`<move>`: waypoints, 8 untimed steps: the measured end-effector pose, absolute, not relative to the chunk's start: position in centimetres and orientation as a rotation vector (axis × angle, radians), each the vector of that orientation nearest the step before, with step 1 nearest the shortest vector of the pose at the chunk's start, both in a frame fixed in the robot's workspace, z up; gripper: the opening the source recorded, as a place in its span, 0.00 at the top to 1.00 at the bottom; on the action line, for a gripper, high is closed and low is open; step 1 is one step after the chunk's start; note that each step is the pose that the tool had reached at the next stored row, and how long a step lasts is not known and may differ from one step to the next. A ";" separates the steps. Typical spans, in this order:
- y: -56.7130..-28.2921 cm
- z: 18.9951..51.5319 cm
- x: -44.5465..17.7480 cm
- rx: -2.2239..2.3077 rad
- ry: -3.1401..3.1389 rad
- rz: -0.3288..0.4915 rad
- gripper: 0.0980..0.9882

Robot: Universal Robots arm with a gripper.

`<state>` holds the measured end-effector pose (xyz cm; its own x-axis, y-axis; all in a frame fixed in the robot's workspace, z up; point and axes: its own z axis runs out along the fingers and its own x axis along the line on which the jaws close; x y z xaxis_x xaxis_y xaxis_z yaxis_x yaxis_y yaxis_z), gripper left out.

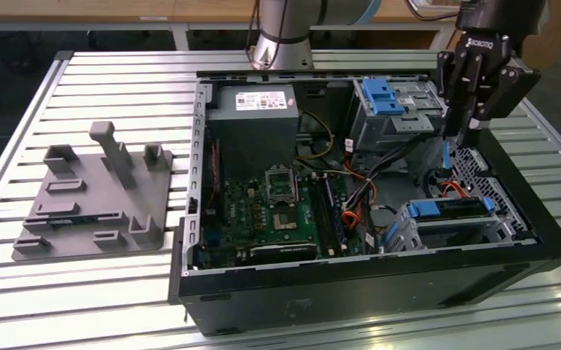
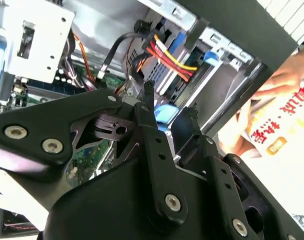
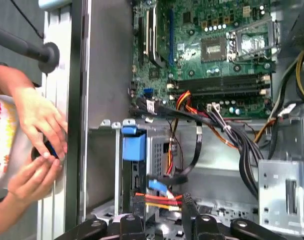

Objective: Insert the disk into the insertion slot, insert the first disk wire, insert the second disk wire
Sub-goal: 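Insert the second disk wire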

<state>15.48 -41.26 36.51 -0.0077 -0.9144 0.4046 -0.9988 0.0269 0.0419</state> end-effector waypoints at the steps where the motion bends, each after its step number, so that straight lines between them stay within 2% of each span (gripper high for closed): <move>1: -41.1 36.4 15.2 1.951 -1.987 0.376 0.64; 8: -40.7 35.8 14.3 1.927 -1.964 0.413 0.64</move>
<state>14.31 -40.71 35.83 -0.0075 -0.8942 0.4475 -0.9988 0.0287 0.0405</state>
